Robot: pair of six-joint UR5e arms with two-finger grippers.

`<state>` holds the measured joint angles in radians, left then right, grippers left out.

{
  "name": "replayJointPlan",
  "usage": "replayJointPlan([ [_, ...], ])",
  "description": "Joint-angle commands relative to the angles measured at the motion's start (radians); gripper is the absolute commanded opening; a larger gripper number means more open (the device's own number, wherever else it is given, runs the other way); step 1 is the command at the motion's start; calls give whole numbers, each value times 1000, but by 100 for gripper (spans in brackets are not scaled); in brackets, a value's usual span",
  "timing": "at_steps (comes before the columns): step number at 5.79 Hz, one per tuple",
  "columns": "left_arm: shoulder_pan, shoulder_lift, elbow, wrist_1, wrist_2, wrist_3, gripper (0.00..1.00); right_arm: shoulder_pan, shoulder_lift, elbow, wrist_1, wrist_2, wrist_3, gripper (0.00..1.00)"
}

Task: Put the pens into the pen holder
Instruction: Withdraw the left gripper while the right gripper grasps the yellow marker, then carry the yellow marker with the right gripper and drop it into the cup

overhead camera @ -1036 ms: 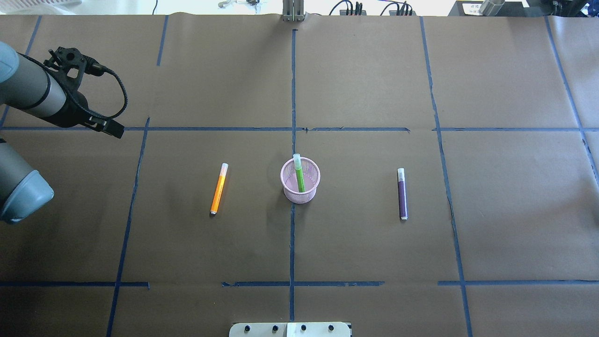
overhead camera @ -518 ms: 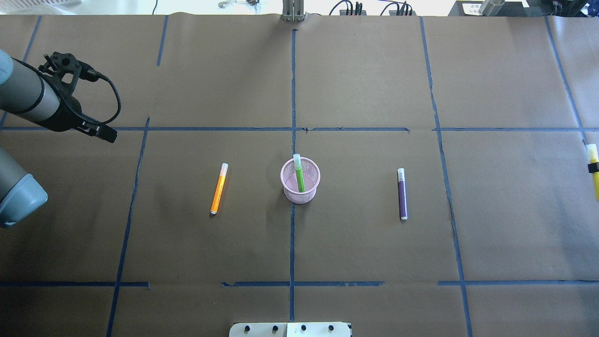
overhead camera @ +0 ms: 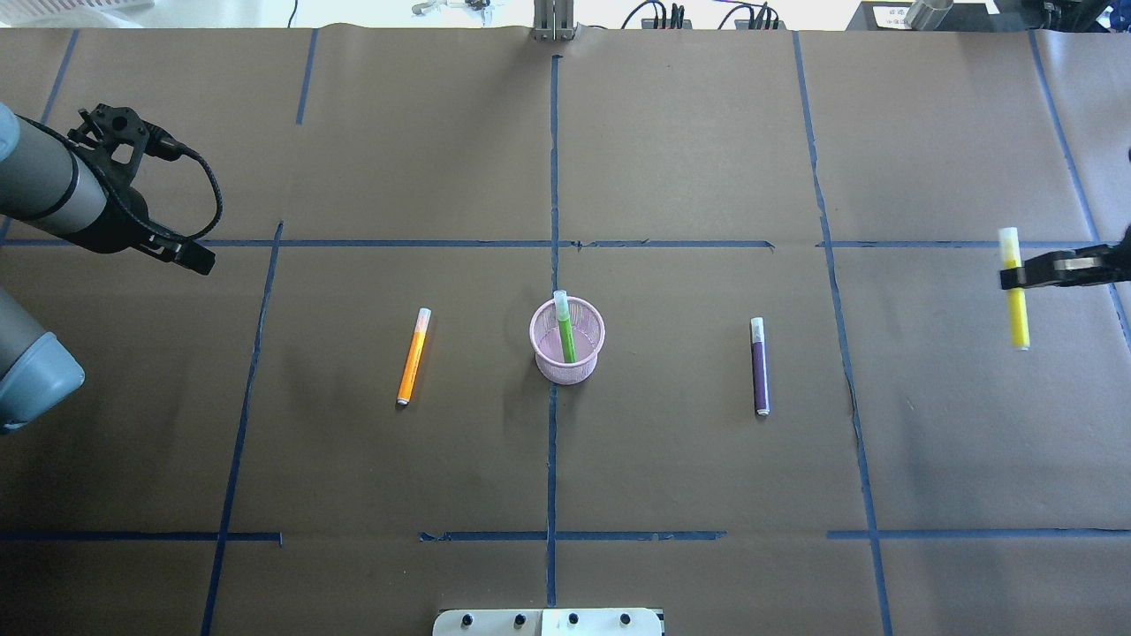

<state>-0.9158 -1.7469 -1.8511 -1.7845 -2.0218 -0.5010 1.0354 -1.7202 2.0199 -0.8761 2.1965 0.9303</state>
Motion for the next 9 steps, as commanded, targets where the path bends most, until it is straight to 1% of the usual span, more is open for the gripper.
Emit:
replayJointPlan([
  [1,2,9,-2,0,-2,1,98,-209,121,91,-9,-259,280,0],
  [2,2,7,-2,2,-8,-1,99,-297,216,91,-12,-408,415,0],
  [3,2,7,-3,2,-14,-1,99,-437,282,89,-42,-628,470,0],
  [4,2,7,-6,2,-15,-1,99,-575,404,88,-179,-838,478,0],
  [5,2,9,-5,4,-41,-1,99,-659,501,73,-280,-954,516,0],
  [6,2,24,-13,2,-41,-2,99,-723,578,-5,-322,-1123,572,0],
  [7,3,32,-20,2,-41,-1,99,-812,620,-89,-322,-1322,578,0],
  [8,3,30,-25,4,-41,-1,99,-833,681,-181,-320,-1403,612,0],
  [9,5,30,-28,4,-41,-2,99,-845,683,-208,-322,-1450,649,0],
])
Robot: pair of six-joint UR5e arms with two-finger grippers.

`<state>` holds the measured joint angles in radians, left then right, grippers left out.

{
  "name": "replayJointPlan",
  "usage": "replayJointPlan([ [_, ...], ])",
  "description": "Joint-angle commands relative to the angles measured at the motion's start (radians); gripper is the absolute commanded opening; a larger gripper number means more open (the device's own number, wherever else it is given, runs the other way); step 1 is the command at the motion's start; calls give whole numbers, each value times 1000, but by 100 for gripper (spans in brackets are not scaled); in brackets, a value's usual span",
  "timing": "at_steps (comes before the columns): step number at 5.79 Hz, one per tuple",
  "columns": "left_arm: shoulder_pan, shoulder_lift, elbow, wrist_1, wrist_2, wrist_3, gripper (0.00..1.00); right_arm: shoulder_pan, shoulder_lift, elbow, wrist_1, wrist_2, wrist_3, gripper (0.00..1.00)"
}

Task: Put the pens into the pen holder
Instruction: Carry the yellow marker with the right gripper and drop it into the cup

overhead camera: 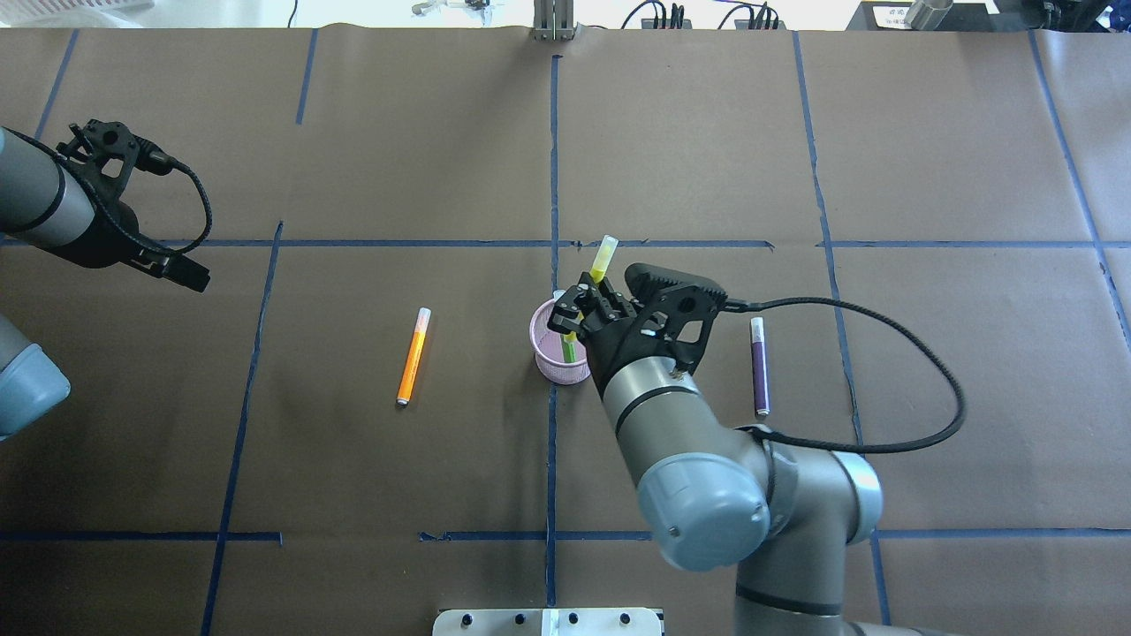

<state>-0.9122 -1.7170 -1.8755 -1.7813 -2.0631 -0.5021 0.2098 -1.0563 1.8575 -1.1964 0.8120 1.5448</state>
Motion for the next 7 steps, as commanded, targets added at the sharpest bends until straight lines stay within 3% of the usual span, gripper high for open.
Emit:
replayJointPlan([
  [1,2,0,-8,2,0,-1,99,-21,21,-58,-3,-88,34,0],
  [2,2,-1,-11,2,0,-4,100,-21,19,-82,-3,-108,34,0],
  [3,3,-3,-11,2,0,-7,100,-26,19,-102,1,-109,34,14],
  [4,4,-3,-11,2,0,-7,100,-26,19,-101,3,-108,23,79],
  [5,12,-10,-11,5,0,-15,100,-27,19,-97,0,-109,20,99],
  [6,65,-39,-10,8,0,-15,100,-27,18,-60,7,-102,20,100],
  [7,153,-99,5,8,3,-32,100,-24,-8,76,1,-33,20,100],
])
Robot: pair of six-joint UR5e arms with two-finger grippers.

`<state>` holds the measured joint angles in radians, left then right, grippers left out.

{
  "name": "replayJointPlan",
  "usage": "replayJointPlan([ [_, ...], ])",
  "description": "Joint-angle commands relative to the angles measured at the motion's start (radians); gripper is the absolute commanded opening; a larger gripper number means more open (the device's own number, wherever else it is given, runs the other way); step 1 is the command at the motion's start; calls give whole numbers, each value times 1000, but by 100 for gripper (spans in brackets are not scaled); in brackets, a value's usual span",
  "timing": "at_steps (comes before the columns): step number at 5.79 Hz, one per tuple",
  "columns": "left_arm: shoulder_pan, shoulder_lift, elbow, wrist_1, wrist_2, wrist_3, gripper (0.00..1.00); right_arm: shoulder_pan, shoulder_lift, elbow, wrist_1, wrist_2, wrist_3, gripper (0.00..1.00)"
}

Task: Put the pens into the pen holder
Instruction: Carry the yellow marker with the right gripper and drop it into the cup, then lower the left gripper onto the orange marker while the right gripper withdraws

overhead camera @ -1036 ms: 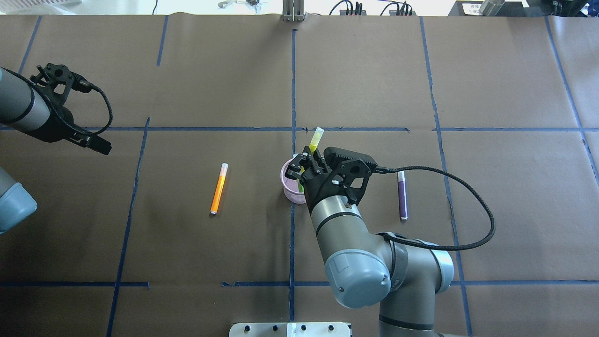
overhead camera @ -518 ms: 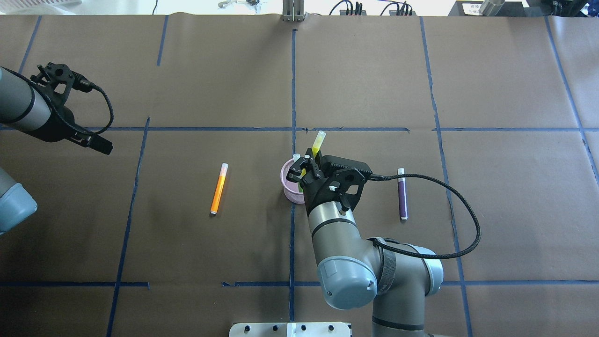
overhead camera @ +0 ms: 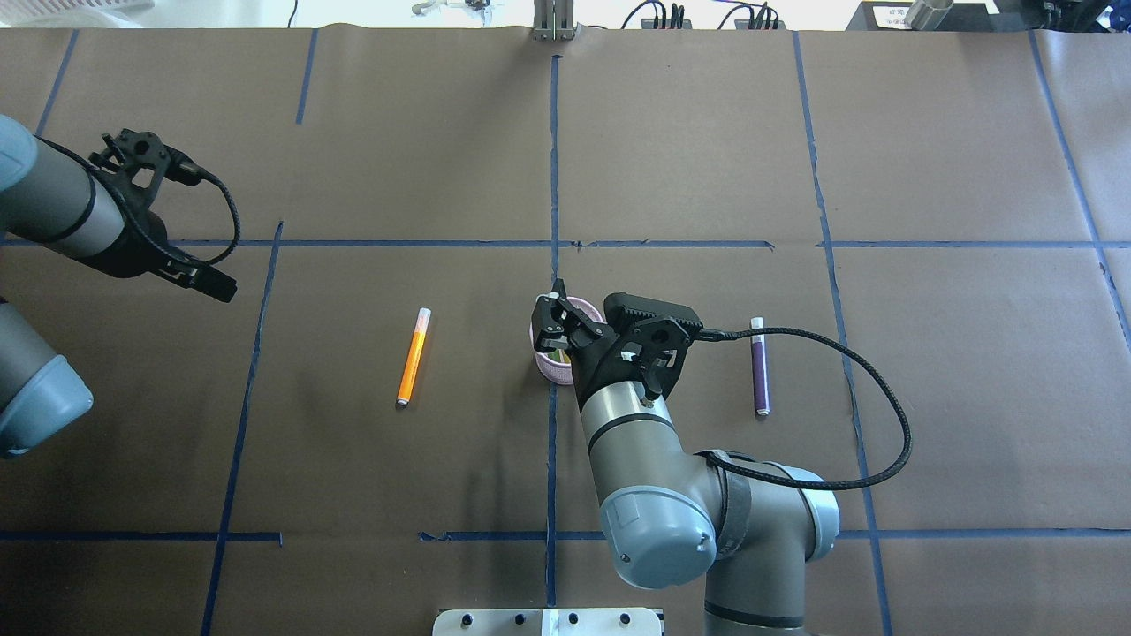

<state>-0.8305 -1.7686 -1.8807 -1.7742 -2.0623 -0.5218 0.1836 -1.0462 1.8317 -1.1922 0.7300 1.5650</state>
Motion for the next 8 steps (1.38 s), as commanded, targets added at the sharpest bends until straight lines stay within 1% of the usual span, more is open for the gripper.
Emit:
replayJointPlan([
  [1,144,-93,11,1,5,-162,100,7,-128,186,2,163,-2,100],
  [2,218,-130,15,2,11,-299,99,35,-218,283,3,239,-2,100],
  [3,259,-149,21,2,11,-402,93,110,-304,335,5,413,-3,100],
  [4,264,-179,53,4,13,-424,92,252,-364,348,5,683,-84,100],
  [5,269,-202,93,4,28,-425,92,364,-426,350,5,880,-209,100],
  [6,272,-259,167,10,90,-425,92,402,-458,354,6,916,-232,100],
  [7,272,-312,228,53,94,-416,92,407,-475,360,6,924,-264,100],
  [8,271,-316,230,71,94,-408,88,407,-483,366,6,924,-264,100],
])
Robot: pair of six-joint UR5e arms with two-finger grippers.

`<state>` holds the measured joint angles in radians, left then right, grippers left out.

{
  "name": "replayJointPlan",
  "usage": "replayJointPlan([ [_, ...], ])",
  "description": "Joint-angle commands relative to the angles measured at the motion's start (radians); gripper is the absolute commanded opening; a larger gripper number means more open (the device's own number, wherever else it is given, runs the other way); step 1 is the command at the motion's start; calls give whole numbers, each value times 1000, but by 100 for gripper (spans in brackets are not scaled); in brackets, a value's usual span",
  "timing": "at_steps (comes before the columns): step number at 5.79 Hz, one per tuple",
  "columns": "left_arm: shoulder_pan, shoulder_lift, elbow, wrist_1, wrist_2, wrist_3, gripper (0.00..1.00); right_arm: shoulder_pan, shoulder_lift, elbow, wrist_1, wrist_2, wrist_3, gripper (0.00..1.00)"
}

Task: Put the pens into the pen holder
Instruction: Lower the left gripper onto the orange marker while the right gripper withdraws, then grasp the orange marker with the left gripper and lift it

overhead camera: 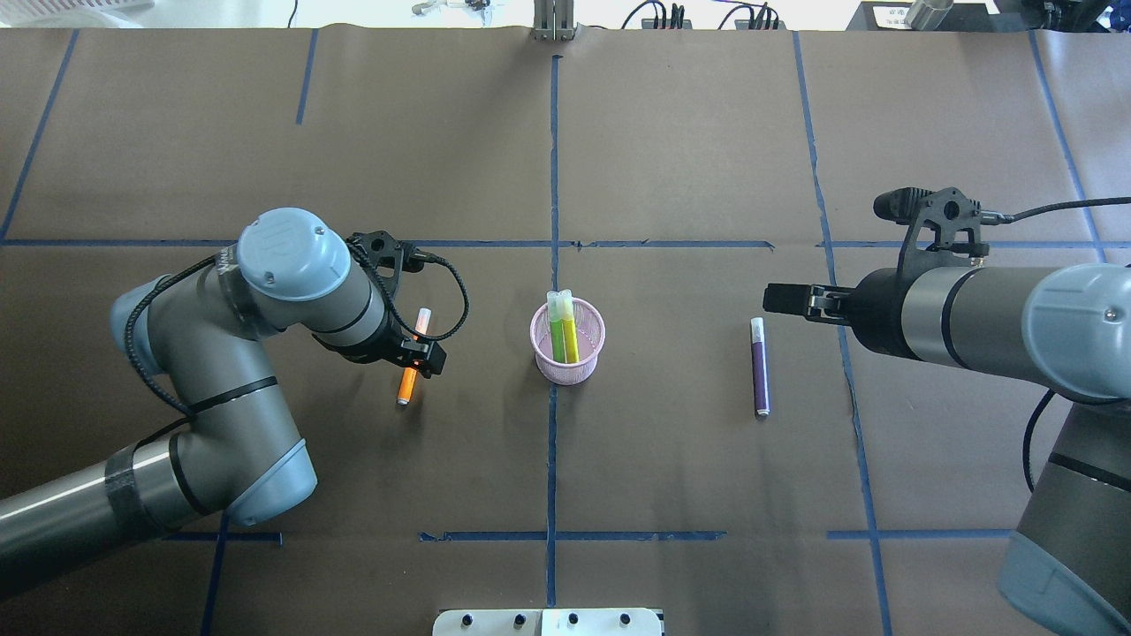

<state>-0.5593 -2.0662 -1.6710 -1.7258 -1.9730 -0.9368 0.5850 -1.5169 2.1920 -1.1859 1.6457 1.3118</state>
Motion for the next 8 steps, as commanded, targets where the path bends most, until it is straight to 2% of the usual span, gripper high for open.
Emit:
replayJointPlan([
  [1,1,-38,22,61,2,6,79,6,-13,6,0,6,-9,100],
  [2,1,-69,23,112,3,6,68,6,-20,8,0,5,-9,100],
  [3,1,-71,25,109,6,9,62,6,-20,8,0,5,-9,100],
  [6,1,-80,74,97,54,81,60,2,-25,5,0,3,-9,100],
  [7,1,-81,74,97,54,81,54,2,-25,5,0,3,-9,100],
  [8,2,-81,73,98,54,73,34,1,-25,5,0,0,-9,100],
])
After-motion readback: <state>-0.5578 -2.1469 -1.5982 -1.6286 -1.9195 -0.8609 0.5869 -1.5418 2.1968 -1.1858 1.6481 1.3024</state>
